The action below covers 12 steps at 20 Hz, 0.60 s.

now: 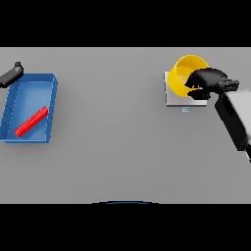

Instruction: Pick up the red beaker and tilt it to pour out 1 green nut into yellow bowl. Pick up the yellow bowl and place it on the metallic measuring scale.

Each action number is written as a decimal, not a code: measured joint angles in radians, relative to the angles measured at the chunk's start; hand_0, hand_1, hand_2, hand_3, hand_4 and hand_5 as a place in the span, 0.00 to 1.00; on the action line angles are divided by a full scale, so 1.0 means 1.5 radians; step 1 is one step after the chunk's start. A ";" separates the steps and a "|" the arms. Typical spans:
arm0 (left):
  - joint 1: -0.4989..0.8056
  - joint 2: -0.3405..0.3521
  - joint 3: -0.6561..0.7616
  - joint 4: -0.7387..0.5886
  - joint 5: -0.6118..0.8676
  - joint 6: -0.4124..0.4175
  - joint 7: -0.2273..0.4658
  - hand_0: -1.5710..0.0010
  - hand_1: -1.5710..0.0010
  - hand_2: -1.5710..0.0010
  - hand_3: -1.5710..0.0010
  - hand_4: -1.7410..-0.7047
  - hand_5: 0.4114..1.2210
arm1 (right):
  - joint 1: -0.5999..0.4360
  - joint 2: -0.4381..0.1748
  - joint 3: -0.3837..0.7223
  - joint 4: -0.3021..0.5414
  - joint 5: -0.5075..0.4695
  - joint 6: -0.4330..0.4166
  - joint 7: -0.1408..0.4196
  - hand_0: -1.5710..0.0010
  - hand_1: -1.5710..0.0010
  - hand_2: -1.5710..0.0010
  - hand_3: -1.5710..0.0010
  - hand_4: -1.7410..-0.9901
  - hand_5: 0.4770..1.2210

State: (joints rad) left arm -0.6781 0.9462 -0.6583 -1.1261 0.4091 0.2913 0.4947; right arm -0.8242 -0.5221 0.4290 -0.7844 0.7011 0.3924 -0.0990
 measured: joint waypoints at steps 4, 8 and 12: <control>0.001 0.001 0.000 -0.005 -0.002 0.005 -0.006 1.00 1.00 1.00 1.00 0.86 0.44 | 0.000 -0.004 -0.006 -0.004 -0.010 0.027 0.023 0.63 0.72 0.71 0.58 0.28 0.57; -0.002 0.001 0.001 -0.003 -0.001 0.001 -0.007 1.00 1.00 1.00 1.00 0.86 0.44 | -0.006 -0.004 -0.006 0.002 -0.009 0.038 0.030 0.85 0.89 0.84 0.70 0.36 0.48; -0.003 0.001 0.001 -0.014 0.000 0.007 0.000 1.00 1.00 1.00 1.00 0.86 0.45 | -0.007 -0.009 0.004 0.017 0.004 0.033 0.017 0.94 0.95 0.93 0.79 0.41 0.44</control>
State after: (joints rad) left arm -0.6828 0.9473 -0.6566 -1.1464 0.4097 0.3019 0.4948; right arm -0.8341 -0.5357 0.4354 -0.7595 0.7068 0.4419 -0.0730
